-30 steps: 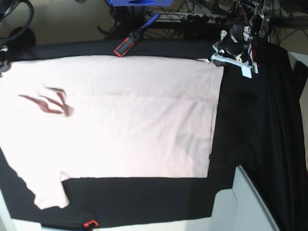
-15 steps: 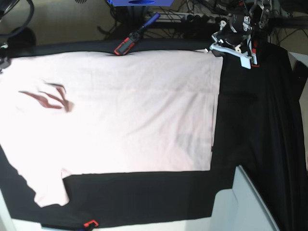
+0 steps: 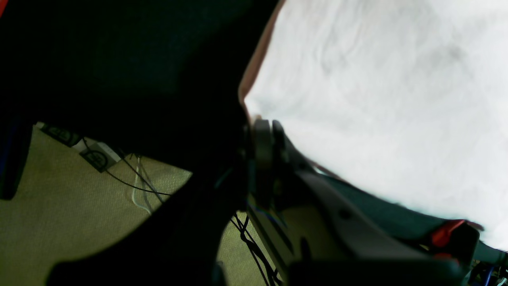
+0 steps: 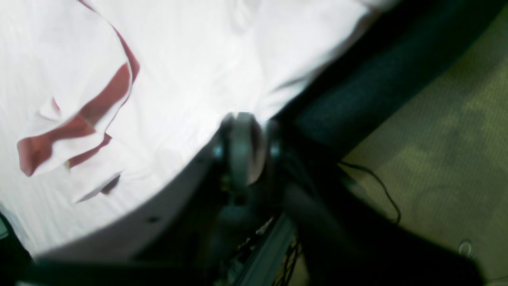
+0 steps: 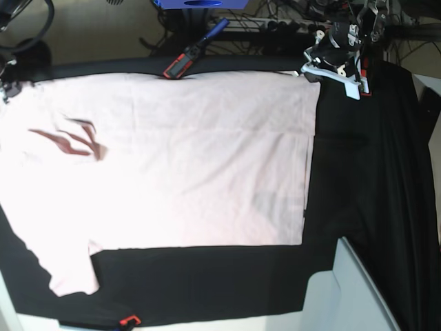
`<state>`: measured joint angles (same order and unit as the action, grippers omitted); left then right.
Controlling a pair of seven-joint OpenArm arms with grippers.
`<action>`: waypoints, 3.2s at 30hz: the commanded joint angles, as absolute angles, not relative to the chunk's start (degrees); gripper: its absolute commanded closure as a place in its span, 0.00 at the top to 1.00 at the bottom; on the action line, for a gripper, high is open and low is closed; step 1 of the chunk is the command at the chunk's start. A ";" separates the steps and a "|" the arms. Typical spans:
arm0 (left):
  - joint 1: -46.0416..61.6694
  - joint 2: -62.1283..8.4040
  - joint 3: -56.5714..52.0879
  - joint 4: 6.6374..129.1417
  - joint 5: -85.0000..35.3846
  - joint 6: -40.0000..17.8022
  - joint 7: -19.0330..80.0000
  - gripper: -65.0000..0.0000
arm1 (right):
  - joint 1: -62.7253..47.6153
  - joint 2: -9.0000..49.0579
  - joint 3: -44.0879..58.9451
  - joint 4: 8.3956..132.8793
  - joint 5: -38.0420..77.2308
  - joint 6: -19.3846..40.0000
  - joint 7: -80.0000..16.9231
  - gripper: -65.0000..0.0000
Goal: Fold the T-shirt properly
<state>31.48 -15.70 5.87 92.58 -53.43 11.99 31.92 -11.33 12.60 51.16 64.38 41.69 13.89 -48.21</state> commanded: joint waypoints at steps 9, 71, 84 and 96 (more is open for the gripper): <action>33.10 -16.22 3.82 93.76 -53.32 11.56 31.52 0.18 | -12.53 12.79 58.59 65.45 42.24 14.20 -47.60 0.21; 25.36 -14.64 2.95 96.13 -53.32 6.64 31.60 0.00 | 5.76 11.82 55.60 52.35 42.24 26.68 -58.86 0.23; 25.36 -14.64 2.95 96.13 -53.32 6.64 31.60 0.00 | 7.34 12.97 55.60 50.95 42.15 27.03 -58.59 0.06; 25.36 -14.64 2.86 96.13 -53.32 6.64 31.60 0.00 | 10.86 13.14 47.34 50.86 42.33 26.68 -58.68 0.00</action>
